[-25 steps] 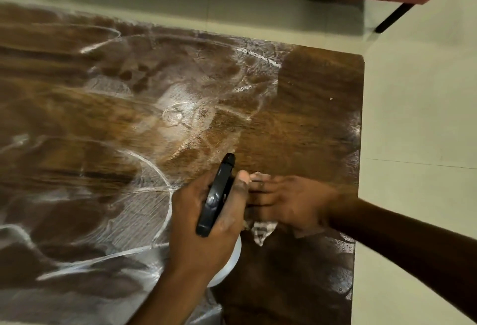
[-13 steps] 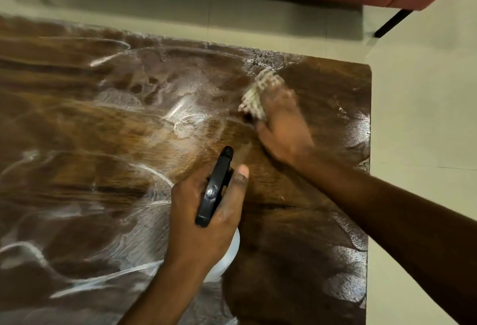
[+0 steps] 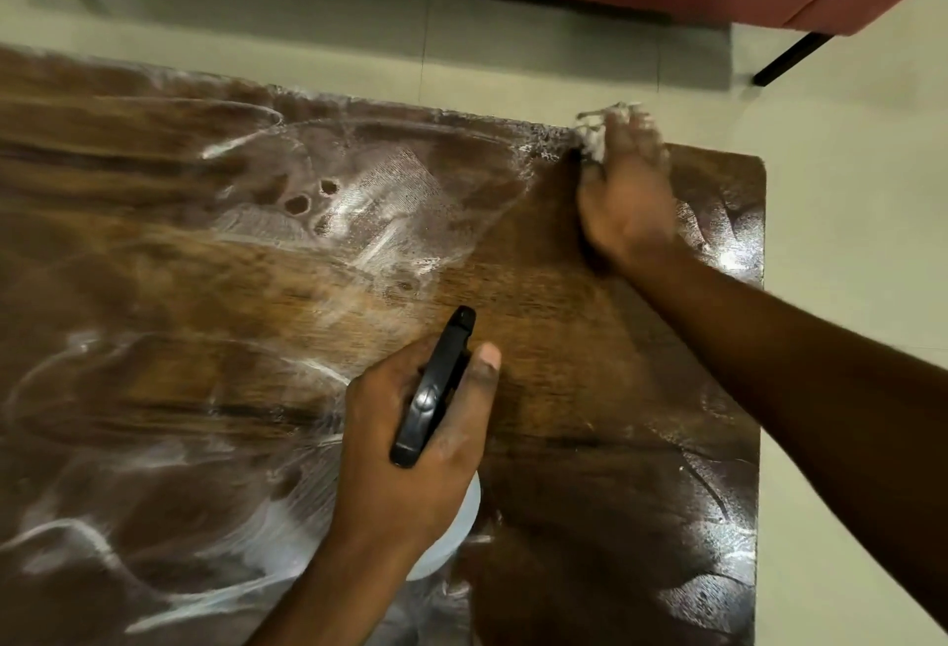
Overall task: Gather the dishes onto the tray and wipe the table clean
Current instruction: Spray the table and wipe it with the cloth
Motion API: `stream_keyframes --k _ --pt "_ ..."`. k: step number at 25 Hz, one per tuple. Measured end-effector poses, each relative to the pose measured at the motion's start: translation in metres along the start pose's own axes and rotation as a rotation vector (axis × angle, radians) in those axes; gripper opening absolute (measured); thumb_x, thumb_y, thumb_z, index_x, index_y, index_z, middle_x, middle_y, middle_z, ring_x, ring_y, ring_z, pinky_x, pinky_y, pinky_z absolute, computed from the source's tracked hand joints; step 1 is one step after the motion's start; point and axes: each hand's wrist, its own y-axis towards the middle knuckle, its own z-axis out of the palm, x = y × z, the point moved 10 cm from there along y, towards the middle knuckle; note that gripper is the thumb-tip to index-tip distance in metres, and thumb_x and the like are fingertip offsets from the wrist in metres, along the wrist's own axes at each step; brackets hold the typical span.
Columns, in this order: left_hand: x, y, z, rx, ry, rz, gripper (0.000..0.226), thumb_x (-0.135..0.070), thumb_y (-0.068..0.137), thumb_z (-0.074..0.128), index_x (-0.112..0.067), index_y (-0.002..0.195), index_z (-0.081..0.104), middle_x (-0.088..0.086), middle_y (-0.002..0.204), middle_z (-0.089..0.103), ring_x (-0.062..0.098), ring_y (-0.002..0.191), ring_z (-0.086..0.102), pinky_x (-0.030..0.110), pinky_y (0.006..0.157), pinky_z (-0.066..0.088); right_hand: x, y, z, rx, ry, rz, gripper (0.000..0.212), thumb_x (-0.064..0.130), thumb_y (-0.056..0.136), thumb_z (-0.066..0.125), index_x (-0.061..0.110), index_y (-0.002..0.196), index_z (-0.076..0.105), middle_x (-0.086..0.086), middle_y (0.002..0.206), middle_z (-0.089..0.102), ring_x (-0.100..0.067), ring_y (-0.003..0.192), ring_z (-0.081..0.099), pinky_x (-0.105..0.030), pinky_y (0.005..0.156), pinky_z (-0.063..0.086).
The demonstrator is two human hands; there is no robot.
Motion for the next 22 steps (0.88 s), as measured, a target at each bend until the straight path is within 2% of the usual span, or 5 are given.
stream_keyframes --k 6,12,14,19,22 --pt "-0.004 -0.003 0.001 0.06 -0.001 -0.019 0.046 -0.04 0.103 0.065 -0.026 0.062 0.049 -0.001 0.05 0.044 0.018 0.04 0.043 0.045 0.042 0.04 0.102 -0.09 0.077 0.493 -0.319 -1.038 0.075 0.036 0.101 0.039 0.032 0.169 0.009 -0.001 0.179 0.006 -0.025 0.166 0.004 -0.047 0.134 0.01" --pt "0.013 -0.024 0.0 0.091 -0.039 -0.117 0.045 -0.041 0.101 0.069 -0.022 0.064 0.052 0.003 0.051 0.043 0.019 0.043 0.043 0.03 0.048 0.037 -0.005 -0.003 0.0 0.018 0.085 -0.086 0.069 0.02 0.104 0.048 0.027 0.169 0.024 -0.006 0.178 0.015 -0.027 0.165 0.012 -0.051 0.133 0.017" --pt "0.017 -0.035 -0.001 0.11 -0.033 -0.139 0.042 -0.044 0.098 0.069 -0.027 0.063 0.053 -0.004 0.05 0.045 0.008 0.043 0.044 0.02 0.05 0.036 0.009 -0.034 0.015 0.017 0.108 -0.037 0.07 0.017 0.105 0.048 0.027 0.169 0.023 -0.004 0.178 0.013 -0.027 0.165 0.007 -0.05 0.134 0.014" --pt "0.027 -0.058 -0.006 0.128 -0.061 -0.156 0.026 -0.046 0.088 0.069 -0.029 0.069 0.066 -0.002 0.052 0.053 0.005 0.044 0.047 0.015 0.05 0.037 0.084 -0.235 0.087 0.409 -0.257 -1.105 0.076 0.042 0.081 0.061 0.019 0.153 0.053 -0.012 0.161 0.05 -0.039 0.151 0.044 -0.057 0.12 0.042" --pt "0.03 -0.07 -0.012 0.151 -0.022 -0.135 0.035 -0.05 0.096 0.073 -0.041 0.063 0.062 -0.008 0.054 0.053 0.008 0.046 0.048 0.015 0.051 0.035 0.039 -0.266 0.092 0.552 -0.379 -1.408 0.098 0.033 0.077 0.073 0.026 0.164 0.03 -0.008 0.163 0.048 -0.034 0.153 0.041 -0.058 0.117 0.046"
